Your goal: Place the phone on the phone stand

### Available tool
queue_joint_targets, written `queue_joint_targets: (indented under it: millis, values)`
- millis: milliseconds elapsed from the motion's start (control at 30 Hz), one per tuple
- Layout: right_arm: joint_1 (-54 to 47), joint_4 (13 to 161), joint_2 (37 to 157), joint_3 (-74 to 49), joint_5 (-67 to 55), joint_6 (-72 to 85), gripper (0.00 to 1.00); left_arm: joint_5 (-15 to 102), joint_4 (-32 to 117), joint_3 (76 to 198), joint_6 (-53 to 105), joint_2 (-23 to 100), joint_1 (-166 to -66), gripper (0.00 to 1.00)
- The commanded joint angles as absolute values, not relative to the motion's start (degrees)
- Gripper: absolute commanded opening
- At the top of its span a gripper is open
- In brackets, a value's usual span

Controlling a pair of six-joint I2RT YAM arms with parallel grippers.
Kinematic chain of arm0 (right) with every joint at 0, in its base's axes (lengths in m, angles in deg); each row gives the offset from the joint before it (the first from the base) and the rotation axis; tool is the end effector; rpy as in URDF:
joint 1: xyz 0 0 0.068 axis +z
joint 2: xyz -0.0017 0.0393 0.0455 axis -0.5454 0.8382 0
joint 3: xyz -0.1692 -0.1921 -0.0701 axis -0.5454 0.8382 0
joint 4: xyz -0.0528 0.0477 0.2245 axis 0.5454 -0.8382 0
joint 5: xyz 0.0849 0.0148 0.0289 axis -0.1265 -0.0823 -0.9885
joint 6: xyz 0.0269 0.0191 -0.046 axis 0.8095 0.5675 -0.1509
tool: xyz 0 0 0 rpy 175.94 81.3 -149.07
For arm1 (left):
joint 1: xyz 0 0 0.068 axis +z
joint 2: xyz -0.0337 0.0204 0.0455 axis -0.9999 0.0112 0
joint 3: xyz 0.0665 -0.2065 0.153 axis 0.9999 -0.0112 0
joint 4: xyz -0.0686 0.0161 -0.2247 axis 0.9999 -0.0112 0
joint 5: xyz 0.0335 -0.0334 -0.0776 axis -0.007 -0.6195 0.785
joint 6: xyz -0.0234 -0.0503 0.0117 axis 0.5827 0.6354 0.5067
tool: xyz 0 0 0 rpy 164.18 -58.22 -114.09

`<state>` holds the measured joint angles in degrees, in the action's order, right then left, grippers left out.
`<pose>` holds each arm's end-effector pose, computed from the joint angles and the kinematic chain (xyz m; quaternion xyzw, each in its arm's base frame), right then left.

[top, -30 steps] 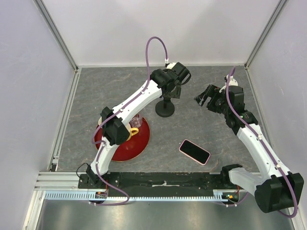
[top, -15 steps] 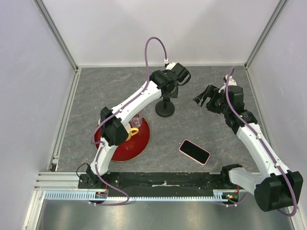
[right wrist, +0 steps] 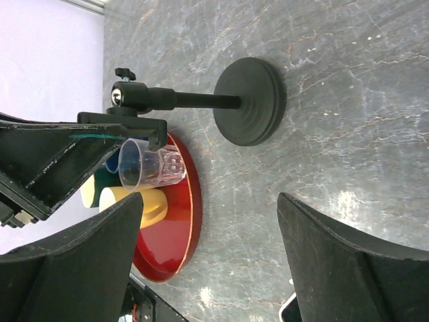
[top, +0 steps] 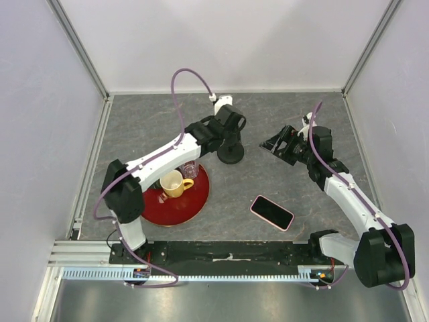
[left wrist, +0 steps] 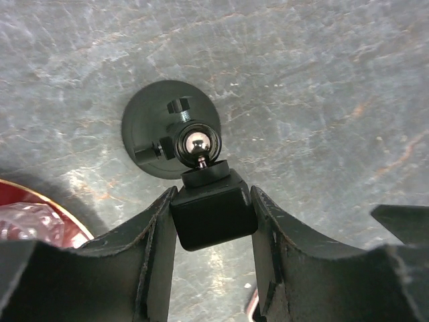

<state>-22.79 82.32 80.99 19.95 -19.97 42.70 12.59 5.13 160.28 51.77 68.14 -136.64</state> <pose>0.2280 0.0563 0.2706 0.1415 0.8323 0.3742 0.3837 0.2746 -0.2750 0.3076 0.0062 0.9074 -0.1208 0.4026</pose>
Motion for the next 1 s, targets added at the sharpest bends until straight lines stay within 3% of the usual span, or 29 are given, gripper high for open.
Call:
queue_joint_targets:
  millis: [0,500,833,967]
  values:
    - [-22.9,91.2,80.8,21.5,-22.7,47.2,0.87,19.9,20.6,149.6,59.5,62.8,-134.5,0.02]
    - [-23.0,96.9,81.5,24.0,-23.8,51.8,0.87,33.5,63.9,116.3,69.1,54.1,-126.6,0.02]
    - [-22.9,97.8,81.2,26.1,-24.0,51.8,0.87,42.2,87.4,106.6,84.4,60.5,-122.4,0.02]
    - [-22.9,97.2,81.0,26.1,-24.6,50.7,0.87,44.5,89.2,106.6,84.0,60.8,-121.5,0.02]
